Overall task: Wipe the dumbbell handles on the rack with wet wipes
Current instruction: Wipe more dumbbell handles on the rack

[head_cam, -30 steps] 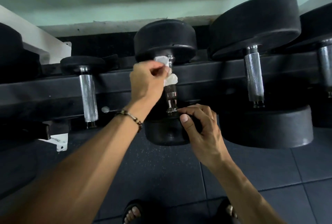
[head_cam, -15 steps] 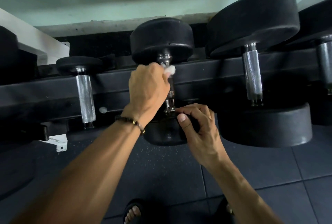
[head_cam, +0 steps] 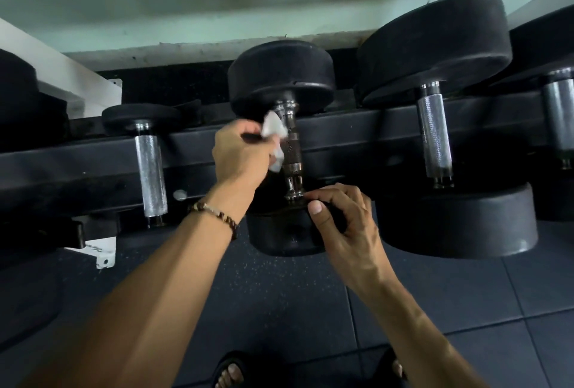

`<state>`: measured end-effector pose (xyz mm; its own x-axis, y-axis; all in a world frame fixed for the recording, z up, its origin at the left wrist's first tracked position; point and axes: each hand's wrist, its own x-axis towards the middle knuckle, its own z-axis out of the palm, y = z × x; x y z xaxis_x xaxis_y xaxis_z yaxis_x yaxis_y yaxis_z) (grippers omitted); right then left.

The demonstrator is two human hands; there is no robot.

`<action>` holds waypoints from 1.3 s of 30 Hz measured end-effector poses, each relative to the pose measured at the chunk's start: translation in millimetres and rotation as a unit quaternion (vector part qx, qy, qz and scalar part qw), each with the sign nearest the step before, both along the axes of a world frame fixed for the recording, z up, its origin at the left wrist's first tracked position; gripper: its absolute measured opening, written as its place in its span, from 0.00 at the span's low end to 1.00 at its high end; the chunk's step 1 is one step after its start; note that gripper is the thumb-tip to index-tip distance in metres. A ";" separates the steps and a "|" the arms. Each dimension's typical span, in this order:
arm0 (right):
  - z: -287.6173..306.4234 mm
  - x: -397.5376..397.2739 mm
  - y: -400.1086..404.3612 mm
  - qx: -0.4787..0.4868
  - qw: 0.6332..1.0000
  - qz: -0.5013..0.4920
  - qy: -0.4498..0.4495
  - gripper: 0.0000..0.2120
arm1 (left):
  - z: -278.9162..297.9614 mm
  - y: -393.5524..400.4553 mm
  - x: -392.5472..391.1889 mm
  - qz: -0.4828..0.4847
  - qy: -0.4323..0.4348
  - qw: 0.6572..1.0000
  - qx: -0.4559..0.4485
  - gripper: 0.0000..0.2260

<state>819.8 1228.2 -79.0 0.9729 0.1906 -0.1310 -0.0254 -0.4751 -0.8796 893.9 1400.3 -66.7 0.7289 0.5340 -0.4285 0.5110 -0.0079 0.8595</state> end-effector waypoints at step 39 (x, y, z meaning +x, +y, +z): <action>2.0 0.1 -0.6 -0.007 1.000 0.008 0.014 0.13 | -16.7 22.3 -0.3 -0.186 0.112 0.967 -0.132 0.12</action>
